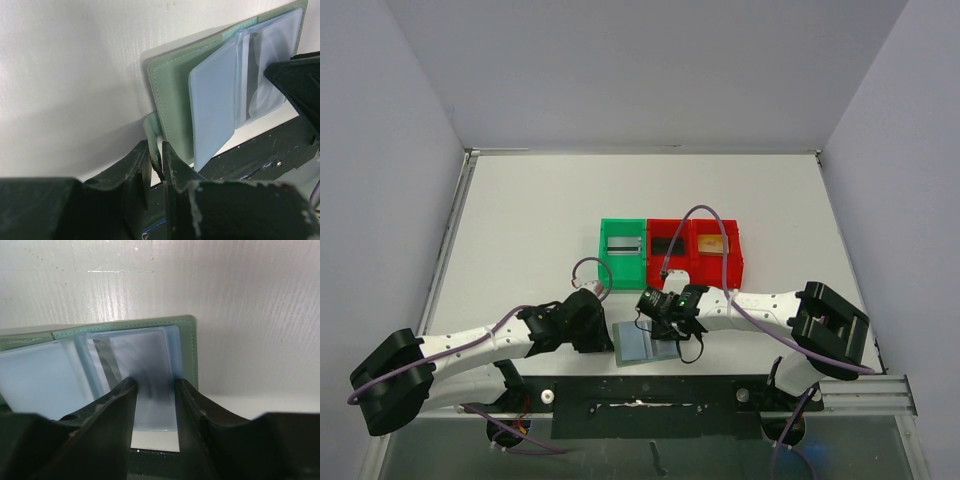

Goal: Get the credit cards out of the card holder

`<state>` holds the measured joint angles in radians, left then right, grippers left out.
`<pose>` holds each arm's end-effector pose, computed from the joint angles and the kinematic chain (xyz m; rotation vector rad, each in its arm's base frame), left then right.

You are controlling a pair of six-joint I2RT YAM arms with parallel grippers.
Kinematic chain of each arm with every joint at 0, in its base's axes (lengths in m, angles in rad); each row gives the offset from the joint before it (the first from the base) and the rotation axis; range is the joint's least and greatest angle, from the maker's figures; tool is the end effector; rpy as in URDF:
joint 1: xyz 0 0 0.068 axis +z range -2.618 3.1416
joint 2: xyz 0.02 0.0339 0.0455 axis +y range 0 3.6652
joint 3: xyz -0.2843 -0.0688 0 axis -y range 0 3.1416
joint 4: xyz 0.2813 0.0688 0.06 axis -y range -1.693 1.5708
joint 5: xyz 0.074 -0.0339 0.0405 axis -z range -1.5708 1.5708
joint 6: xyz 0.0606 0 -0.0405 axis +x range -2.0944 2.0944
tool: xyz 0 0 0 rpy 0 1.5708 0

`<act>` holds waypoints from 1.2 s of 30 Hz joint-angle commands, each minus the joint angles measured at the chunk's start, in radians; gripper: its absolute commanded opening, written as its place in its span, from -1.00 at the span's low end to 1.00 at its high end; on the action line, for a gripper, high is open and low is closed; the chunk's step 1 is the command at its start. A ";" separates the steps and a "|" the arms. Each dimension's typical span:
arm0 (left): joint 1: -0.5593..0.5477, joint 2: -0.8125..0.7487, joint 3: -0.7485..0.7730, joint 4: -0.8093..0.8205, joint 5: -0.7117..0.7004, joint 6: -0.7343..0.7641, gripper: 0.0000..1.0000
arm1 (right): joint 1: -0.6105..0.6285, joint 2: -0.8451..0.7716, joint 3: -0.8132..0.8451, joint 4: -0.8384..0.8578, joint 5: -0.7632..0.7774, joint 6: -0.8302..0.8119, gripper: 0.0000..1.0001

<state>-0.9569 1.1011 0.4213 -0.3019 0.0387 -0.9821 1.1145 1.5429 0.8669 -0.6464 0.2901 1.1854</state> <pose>0.1263 -0.1833 0.1250 -0.0185 2.7503 -0.7181 0.1484 0.2630 0.1405 0.1488 2.7695 0.1505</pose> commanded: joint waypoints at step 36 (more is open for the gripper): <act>-0.006 0.023 0.034 0.072 0.006 0.013 -0.73 | 0.037 -0.017 0.085 -0.091 0.073 0.010 -0.38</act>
<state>-0.9569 1.1240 0.4213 -0.2844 0.0387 -0.9825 1.1469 1.5463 0.9260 -0.7586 0.3332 1.1896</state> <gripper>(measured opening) 0.141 0.284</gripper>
